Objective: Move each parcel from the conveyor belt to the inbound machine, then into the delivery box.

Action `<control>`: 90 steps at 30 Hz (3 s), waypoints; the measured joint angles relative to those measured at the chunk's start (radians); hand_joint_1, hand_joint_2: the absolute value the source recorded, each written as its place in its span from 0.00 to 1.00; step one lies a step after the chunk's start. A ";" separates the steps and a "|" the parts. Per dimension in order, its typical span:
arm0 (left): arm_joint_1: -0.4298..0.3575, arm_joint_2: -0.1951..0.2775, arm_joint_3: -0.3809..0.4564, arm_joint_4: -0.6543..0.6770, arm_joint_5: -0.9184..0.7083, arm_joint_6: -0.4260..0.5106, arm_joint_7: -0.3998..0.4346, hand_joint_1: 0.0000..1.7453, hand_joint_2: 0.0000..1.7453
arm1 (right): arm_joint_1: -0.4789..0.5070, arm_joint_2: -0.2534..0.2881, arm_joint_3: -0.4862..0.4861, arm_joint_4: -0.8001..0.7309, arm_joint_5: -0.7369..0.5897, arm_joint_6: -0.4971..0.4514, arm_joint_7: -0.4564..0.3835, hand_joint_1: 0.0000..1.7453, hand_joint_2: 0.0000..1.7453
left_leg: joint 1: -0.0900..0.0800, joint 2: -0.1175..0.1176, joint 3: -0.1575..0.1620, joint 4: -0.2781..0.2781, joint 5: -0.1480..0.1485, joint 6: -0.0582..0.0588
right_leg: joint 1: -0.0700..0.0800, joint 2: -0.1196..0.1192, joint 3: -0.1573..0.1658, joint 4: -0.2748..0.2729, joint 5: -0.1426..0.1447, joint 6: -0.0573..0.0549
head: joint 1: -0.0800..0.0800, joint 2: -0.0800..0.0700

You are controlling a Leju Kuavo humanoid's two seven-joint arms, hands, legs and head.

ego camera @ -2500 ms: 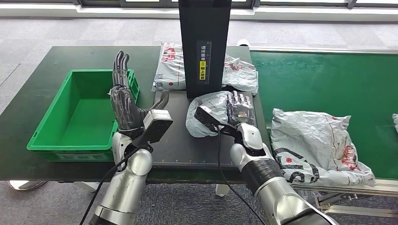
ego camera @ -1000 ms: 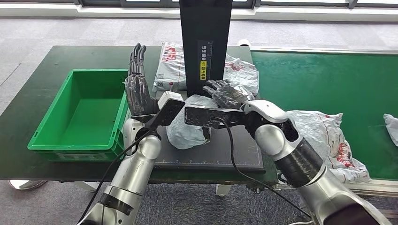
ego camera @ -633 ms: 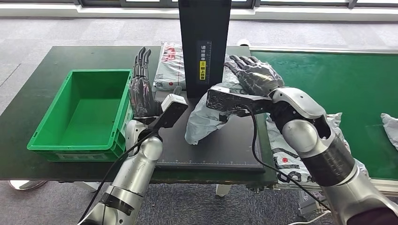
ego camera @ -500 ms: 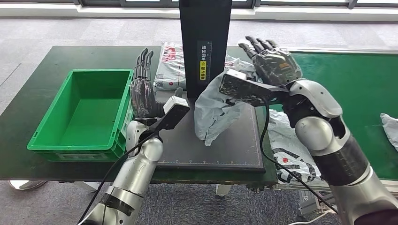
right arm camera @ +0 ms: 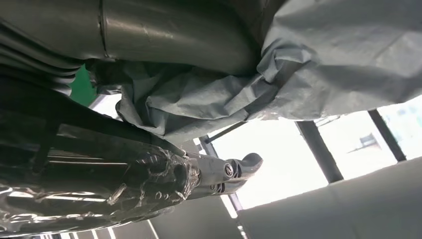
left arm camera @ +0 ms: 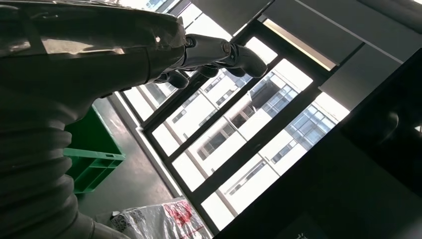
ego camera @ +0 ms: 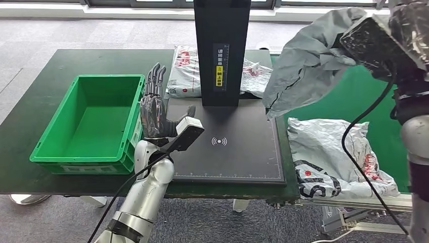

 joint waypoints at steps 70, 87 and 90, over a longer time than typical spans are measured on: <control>0.128 0.030 0.164 -0.201 -0.011 0.000 -0.095 0.00 1.00 | 0.441 0.339 -0.273 0.591 0.390 -0.609 -0.074 0.00 1.00 | 0.001 -0.006 -0.002 -0.001 0.000 0.000 | 0.001 -0.007 0.001 0.000 -0.003 0.000 | 0.000 0.000; 0.158 0.035 0.269 -0.193 -0.159 0.000 -0.094 0.00 1.00 | 0.347 0.342 -0.408 0.956 0.386 -0.540 -0.085 0.00 1.00 | 0.001 -0.006 -0.003 -0.001 0.000 0.000 | 0.001 -0.007 0.000 0.000 -0.003 0.000 | 0.000 0.000; 0.160 0.035 0.280 -0.185 -0.201 0.000 -0.085 0.00 1.00 | 0.334 0.346 -0.409 1.023 0.402 -0.442 -0.053 0.00 1.00 | 0.001 -0.006 -0.003 -0.001 0.000 0.000 | 0.001 -0.007 0.000 0.000 -0.003 0.000 | 0.000 0.000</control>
